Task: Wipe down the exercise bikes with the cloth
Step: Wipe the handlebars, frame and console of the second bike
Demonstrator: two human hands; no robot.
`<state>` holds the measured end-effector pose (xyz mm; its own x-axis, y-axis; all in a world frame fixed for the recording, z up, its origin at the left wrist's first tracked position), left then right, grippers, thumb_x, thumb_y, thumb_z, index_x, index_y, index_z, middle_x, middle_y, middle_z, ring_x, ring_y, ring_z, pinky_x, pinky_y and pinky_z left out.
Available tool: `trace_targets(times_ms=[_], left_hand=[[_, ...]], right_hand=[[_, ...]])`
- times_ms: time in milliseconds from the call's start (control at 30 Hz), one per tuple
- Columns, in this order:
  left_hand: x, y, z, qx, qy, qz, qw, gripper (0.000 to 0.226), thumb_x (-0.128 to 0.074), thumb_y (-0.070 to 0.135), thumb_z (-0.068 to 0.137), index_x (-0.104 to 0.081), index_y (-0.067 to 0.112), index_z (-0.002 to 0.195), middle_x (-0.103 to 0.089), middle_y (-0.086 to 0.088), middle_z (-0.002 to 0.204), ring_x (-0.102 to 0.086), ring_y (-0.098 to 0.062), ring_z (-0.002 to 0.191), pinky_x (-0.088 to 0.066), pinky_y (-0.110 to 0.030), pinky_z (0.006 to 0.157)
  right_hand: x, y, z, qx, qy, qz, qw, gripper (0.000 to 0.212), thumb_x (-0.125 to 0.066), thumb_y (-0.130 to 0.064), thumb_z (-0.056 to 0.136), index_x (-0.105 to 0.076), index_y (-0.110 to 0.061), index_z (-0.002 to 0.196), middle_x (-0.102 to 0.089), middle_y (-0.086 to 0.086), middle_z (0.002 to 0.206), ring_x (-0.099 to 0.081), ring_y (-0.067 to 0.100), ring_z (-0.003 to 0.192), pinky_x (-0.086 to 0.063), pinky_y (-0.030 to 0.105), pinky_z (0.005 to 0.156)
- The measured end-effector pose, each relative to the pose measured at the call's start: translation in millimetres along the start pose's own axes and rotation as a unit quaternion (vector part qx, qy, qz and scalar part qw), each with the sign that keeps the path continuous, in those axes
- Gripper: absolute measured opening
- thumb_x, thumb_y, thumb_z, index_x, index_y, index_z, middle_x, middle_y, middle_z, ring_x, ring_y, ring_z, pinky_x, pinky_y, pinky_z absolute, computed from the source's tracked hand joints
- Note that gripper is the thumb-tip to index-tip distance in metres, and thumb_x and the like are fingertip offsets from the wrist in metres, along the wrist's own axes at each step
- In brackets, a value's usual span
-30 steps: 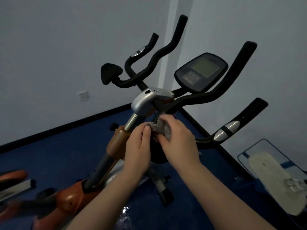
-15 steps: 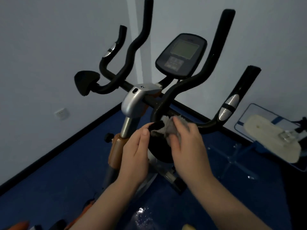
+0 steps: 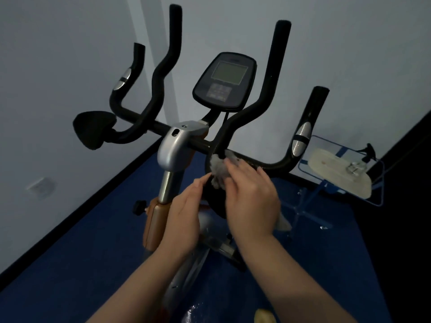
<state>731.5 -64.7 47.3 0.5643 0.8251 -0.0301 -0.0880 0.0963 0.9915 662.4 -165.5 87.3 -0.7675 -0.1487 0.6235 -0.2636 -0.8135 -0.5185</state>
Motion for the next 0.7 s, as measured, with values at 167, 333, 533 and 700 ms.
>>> trace_targets(times_ms=[167,333,533,700], left_hand=[[-6.4,-17.9,-6.9,0.08,-0.015,-0.118,0.99,0.045,-0.033,0.049,0.094,-0.066,0.03,0.119,-0.068,-0.001,0.121,-0.061,-0.016,0.117,-0.042,-0.041,0.101],[-6.1,-15.7,-7.3,0.071,0.007,-0.08,0.994,0.047,-0.036,0.056,0.091,-0.066,0.032,0.117,-0.068,-0.002,0.119,-0.061,-0.017,0.116,-0.041,-0.049,0.105],[-3.1,-6.7,-7.3,0.073,0.031,-0.04,0.996,0.043,-0.032,0.05,0.096,-0.066,0.034,0.116,-0.065,-0.006,0.118,-0.062,-0.019,0.111,-0.048,-0.047,0.099],[0.2,2.2,-3.2,0.039,0.069,-0.036,0.996,0.042,-0.029,0.035,0.102,-0.069,0.025,0.11,-0.068,-0.004,0.111,-0.066,-0.013,0.098,-0.053,-0.02,0.079]], right_hand=[[0.3,-5.2,-44.9,0.218,-0.046,-0.072,0.972,0.025,-0.059,-0.011,0.09,-0.071,-0.011,0.112,-0.069,0.006,0.117,-0.063,0.017,0.113,-0.048,0.034,0.096],[0.1,1.8,-20.7,0.188,-0.018,-0.06,0.98,0.029,-0.061,-0.014,0.086,-0.071,-0.013,0.113,-0.07,0.002,0.115,-0.065,0.014,0.109,-0.044,0.036,0.1],[20.1,12.3,-34.4,0.338,-0.088,-0.041,0.936,0.023,-0.067,-0.011,0.083,-0.074,-0.015,0.105,-0.073,0.001,0.106,-0.067,0.015,0.098,-0.048,0.03,0.089],[44.7,12.9,21.7,0.211,-0.027,0.037,0.976,0.021,-0.068,-0.026,0.084,-0.076,-0.019,0.101,-0.074,-0.002,0.098,-0.068,0.011,0.088,-0.055,0.029,0.075]])
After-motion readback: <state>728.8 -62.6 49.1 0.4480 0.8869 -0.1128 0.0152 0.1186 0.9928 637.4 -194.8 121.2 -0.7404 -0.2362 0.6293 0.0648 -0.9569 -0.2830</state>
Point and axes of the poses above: each hand's wrist, its own z-axis towards the middle knuckle, its own x-axis out of the back of the hand, y = z × x, the point moved 6 cm from there along z, towards the middle knuckle
